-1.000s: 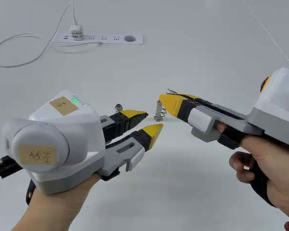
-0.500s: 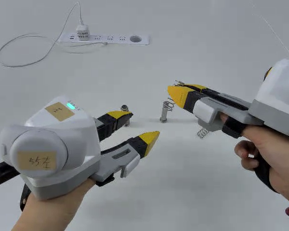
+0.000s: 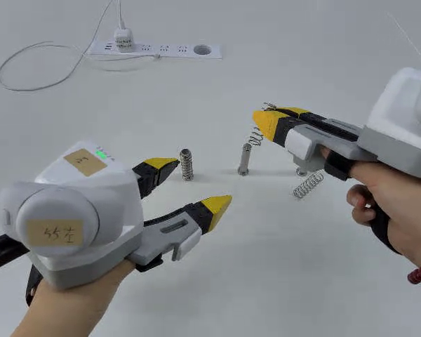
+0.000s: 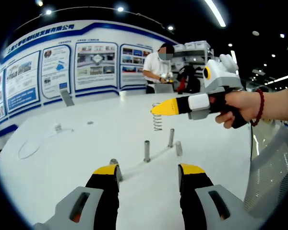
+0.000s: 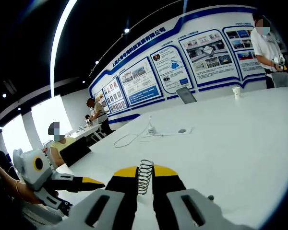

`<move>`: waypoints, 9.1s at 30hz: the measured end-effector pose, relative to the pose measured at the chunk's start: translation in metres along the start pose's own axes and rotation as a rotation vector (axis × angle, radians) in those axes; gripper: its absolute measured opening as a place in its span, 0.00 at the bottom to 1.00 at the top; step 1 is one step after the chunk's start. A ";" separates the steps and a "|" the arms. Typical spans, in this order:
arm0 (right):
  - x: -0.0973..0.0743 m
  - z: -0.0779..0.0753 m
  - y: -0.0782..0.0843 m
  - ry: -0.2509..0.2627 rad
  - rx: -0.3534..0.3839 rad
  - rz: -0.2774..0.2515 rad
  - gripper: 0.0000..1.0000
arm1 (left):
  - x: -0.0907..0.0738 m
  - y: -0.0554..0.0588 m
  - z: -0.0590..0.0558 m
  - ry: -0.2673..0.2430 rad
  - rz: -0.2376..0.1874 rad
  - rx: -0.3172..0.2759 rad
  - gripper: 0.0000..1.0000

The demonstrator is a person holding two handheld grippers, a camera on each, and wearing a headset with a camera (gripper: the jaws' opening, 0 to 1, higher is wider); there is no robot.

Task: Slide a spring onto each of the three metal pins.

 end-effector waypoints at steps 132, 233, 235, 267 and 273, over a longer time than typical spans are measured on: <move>0.020 0.001 0.063 0.066 -0.221 0.208 0.23 | 0.000 0.009 0.008 -0.036 0.011 -0.036 0.71; -0.133 -0.056 0.062 0.179 -0.160 0.210 0.50 | 0.133 0.027 -0.071 0.196 0.154 -0.008 0.31; -0.132 -0.056 0.062 0.185 -0.151 0.207 0.50 | 0.136 0.028 -0.071 0.193 0.155 -0.015 0.29; -0.129 -0.055 0.059 0.213 -0.072 0.187 0.52 | 0.141 0.033 -0.075 0.217 0.182 0.120 0.10; -0.127 -0.055 0.051 0.217 -0.014 0.176 0.52 | 0.129 0.018 -0.081 0.236 0.133 0.108 0.10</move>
Point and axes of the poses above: the centre of the closed fingertips' face, and the gripper's own axes: x roughly forward along the fingers, z roughly to its left, y roughly out of its underside, the point moved 6 cm from there along -x, roughly backward along the fingers, and after that the axes turned 8 degrees about -x, right-handed, at the moved point
